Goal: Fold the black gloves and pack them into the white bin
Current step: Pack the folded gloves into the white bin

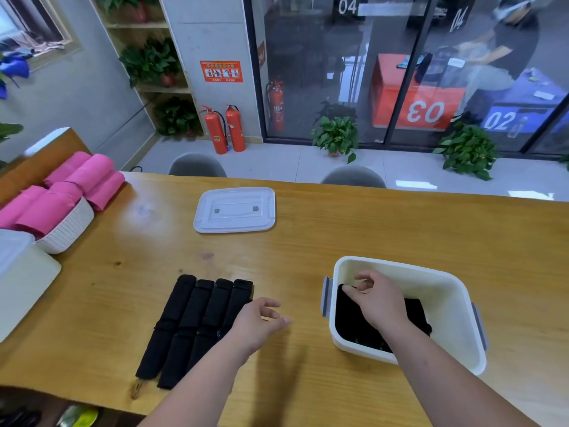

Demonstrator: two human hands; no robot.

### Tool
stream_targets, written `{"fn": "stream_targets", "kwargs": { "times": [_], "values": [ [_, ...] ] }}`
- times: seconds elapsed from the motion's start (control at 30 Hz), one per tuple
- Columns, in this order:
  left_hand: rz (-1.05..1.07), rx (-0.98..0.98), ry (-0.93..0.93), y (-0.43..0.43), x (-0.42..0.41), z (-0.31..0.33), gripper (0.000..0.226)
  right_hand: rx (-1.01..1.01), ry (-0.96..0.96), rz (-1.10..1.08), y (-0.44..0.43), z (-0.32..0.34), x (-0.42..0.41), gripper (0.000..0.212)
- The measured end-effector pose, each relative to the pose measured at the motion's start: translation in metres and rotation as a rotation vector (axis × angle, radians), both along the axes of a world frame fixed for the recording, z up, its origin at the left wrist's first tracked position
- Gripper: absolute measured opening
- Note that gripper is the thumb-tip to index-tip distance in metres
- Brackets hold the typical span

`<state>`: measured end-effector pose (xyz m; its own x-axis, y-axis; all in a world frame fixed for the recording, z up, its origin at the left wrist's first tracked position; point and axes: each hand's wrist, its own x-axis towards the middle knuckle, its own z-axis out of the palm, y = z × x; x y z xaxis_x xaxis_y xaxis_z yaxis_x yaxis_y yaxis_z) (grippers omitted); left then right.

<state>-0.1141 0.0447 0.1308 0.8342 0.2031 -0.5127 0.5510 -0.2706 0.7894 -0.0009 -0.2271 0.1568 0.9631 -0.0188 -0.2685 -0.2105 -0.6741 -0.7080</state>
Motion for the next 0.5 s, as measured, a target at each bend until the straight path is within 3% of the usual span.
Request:
{"fn": "stream_targets", "kwargs": {
  "times": [0.3,0.5],
  "values": [
    [0.062,0.139,-0.004,0.037,-0.025,-0.004,0.047,0.263,-0.116,0.083,0.065,0.03,-0.02,0.023],
    [0.107,0.203,0.044,0.063,-0.047,-0.007,0.048,0.181,-0.082,0.258,0.105,0.022,-0.033,0.026]
  ]
}}
